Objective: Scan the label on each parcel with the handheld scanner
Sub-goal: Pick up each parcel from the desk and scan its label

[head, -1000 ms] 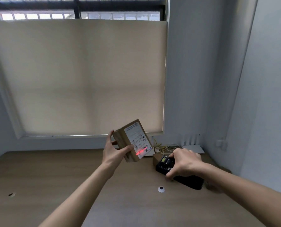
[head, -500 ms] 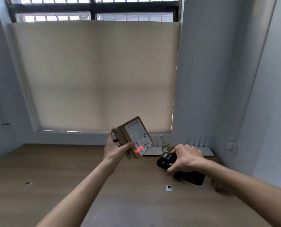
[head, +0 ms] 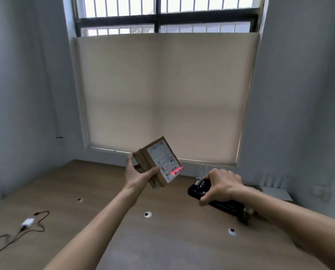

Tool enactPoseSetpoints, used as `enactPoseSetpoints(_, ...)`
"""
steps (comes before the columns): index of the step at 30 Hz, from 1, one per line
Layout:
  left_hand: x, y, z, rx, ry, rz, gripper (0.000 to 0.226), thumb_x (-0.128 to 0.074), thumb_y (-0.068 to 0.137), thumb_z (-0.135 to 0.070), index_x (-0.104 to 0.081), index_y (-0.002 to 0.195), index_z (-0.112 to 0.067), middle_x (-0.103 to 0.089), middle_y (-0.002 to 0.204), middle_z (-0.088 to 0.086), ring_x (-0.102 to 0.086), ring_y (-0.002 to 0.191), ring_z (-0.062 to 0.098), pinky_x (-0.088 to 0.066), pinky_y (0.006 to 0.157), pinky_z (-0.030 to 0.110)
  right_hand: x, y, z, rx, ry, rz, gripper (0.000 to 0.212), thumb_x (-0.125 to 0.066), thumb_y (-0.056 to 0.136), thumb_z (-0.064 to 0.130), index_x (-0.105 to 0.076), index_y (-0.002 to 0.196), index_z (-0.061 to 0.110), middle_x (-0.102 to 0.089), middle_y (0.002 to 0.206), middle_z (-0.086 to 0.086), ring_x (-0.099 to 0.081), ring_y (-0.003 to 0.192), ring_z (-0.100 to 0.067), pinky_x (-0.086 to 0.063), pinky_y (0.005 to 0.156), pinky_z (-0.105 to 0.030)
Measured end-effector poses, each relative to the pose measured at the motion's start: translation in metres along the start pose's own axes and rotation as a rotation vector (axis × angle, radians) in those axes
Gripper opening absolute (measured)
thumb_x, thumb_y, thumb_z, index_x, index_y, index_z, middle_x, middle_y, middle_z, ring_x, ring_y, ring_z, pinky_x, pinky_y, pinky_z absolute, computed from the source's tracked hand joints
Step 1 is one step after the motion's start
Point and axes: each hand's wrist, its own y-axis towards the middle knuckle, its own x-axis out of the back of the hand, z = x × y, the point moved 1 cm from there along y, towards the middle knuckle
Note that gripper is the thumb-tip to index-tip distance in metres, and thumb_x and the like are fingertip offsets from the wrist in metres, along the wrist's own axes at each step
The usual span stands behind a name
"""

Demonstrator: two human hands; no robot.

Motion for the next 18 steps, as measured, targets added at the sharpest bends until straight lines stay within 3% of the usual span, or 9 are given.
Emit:
enactPoseSetpoints(7, 0.149, -0.013, -0.011, -0.031, -0.007, -0.152, 0.101, -0.097, 0.062, -0.025, -0.036, 0.141, -0.041, -0.052, 0.121, -0.011, -0.052, 0.127, 0.024, -0.051, 0.103, 0.053, -0.012, -0.007, 0.138, 0.16, -0.01, 0.015, 0.065, -0.087, 0.047, 0.065, -0.076, 0.102, 0.033, -0.071, 0.086, 0.008, -0.065, 0.087, -0.019, -0.041, 0.069, -0.027)
enactPoseSetpoints(10, 0.22, -0.028, -0.012, -0.032, 0.012, -0.243, 0.108, -0.098, 0.06, -0.026, -0.034, 0.146, -0.038, -0.052, 0.127, -0.007, -0.052, 0.126, 0.022, -0.052, 0.102, 0.053, -0.022, -0.012, 0.205, 0.246, -0.016, 0.025, 0.069, -0.086, 0.044, 0.068, -0.076, 0.102, 0.033, -0.071, 0.085, 0.009, -0.067, 0.086, -0.018, -0.045, 0.068, -0.027)
enactPoseSetpoints(15, 0.33, -0.061, -0.022, -0.046, 0.094, -0.394, 0.103, -0.096, 0.063, -0.021, -0.037, 0.147, -0.03, -0.054, 0.12, -0.019, -0.055, 0.121, 0.017, -0.051, 0.103, 0.051, -0.041, -0.023, 0.312, 0.428, -0.016, 0.03, 0.075, -0.085, 0.041, 0.07, -0.073, 0.105, 0.034, -0.068, 0.083, 0.011, -0.066, 0.081, -0.016, -0.047, 0.066, -0.026)
enactPoseSetpoints(18, 0.39, -0.083, -0.026, -0.008, 0.128, -0.469, 0.105, -0.097, 0.058, -0.032, -0.039, 0.145, -0.035, -0.057, 0.118, -0.019, -0.059, 0.118, 0.019, -0.054, 0.1, 0.052, -0.051, -0.034, 0.37, 0.523, -0.026, 0.043, 0.066, -0.086, 0.045, 0.068, -0.073, 0.1, 0.033, -0.063, 0.079, 0.012, -0.063, 0.08, -0.016, -0.043, 0.063, -0.026)
